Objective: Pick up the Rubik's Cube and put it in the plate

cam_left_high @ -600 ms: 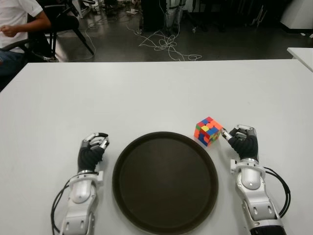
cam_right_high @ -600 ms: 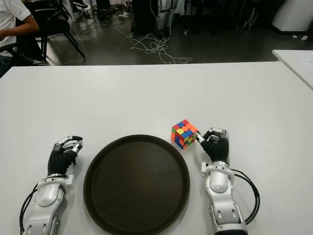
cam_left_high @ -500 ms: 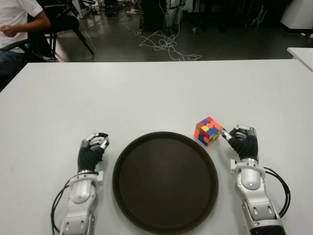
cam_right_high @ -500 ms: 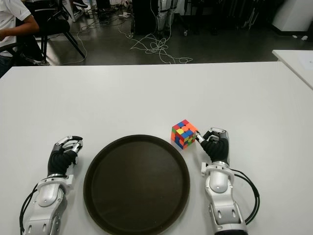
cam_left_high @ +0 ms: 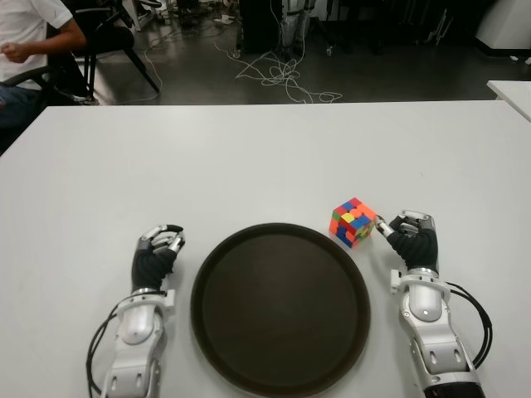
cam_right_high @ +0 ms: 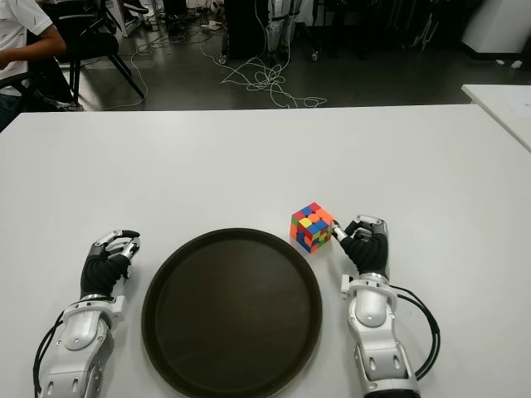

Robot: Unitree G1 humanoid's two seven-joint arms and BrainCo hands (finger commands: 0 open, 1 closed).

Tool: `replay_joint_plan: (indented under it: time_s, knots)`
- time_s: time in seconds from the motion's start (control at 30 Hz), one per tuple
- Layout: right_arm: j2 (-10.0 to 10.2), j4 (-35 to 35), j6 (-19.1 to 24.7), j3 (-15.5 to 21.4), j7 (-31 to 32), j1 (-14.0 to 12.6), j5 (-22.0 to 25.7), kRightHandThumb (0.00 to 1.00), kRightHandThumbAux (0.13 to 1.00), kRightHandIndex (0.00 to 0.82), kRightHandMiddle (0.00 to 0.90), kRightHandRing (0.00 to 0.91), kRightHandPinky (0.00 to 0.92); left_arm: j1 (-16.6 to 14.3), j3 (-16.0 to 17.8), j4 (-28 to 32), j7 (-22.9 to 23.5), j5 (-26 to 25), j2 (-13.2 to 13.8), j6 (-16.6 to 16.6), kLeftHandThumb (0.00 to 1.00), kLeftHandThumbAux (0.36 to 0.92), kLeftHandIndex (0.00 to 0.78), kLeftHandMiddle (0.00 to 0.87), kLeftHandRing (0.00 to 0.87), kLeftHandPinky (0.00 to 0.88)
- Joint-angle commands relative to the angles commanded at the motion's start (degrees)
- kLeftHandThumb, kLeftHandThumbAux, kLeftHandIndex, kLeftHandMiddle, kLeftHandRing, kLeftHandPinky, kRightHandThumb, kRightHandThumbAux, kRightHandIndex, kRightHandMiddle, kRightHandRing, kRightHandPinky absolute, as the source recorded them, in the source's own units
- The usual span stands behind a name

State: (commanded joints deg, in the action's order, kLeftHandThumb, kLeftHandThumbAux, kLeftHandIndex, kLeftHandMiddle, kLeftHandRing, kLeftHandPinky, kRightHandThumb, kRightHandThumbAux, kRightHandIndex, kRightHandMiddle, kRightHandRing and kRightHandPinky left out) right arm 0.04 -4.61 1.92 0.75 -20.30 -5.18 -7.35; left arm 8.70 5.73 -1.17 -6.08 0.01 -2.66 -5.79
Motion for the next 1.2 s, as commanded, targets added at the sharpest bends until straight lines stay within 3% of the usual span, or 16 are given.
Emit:
replay_joint_plan:
  time_s: [0.43, 1.2]
  knots:
    - [-0.19, 0.33, 1.03, -0.14, 0.34, 0.01, -0.38, 0.334, 0.839, 0.792, 0.851, 0.859, 0.86, -0.06, -0.16, -0.46, 0.23, 0.27, 0.3, 0.76, 0.711, 0.705, 0.444, 0.827, 0.831, 0.823]
    - [-0.43, -0.25, -0.13, 0.02, 0.71, 0.01, -0.19, 0.319, 0.83, 0.799, 0.857, 0.864, 0.865, -0.14, -0.08, 0.26, -0.3, 0.17, -0.06, -0.9, 0.711, 0.704, 0.443, 0.834, 0.837, 0.832]
